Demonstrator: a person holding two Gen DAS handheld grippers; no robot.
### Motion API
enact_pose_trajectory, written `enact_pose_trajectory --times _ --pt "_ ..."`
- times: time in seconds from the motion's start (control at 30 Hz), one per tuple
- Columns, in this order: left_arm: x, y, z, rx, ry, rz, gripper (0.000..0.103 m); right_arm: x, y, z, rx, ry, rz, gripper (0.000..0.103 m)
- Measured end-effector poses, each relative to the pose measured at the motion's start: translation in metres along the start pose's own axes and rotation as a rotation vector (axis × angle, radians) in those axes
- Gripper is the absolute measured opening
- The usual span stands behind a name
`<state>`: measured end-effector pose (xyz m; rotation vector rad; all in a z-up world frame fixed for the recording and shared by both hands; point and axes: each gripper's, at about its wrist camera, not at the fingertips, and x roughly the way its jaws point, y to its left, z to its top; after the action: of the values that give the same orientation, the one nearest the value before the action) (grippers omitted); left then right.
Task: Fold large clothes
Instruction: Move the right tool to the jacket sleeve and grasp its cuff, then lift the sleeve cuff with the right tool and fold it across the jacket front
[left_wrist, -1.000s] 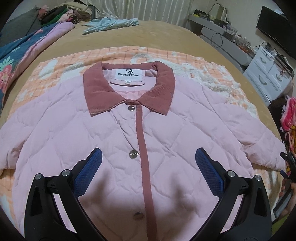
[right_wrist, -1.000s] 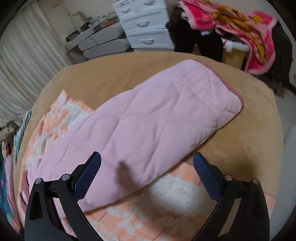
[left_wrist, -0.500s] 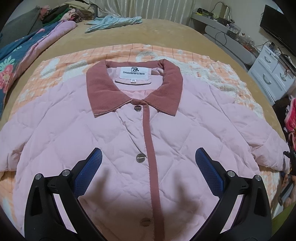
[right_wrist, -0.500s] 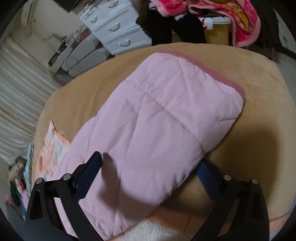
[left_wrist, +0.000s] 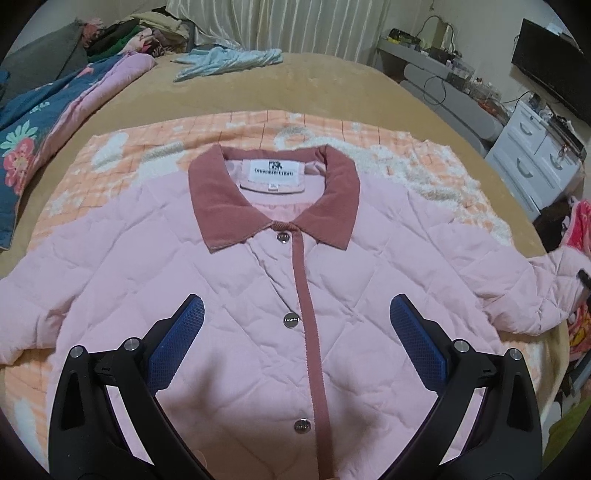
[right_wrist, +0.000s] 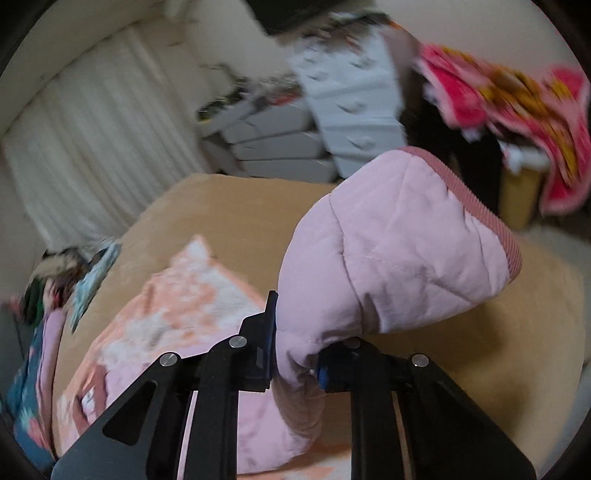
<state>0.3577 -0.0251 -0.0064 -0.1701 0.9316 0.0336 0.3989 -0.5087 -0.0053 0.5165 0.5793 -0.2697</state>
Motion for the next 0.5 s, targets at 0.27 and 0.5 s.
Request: enact_pose_trajectory --times 0.27,0.5 --pt "-0.032 0.014 0.012 -0.007 -0.029 -0.016 0.095 -0.038 0.094 0.011 -0.199 -0.041 0.113 0.015" --pt "-0.052 0.041 0.015 -0.028 -0.056 -0.008 0.095 -0.06 0.166 0.004 -0.312 -0.058 0.189 0.015"
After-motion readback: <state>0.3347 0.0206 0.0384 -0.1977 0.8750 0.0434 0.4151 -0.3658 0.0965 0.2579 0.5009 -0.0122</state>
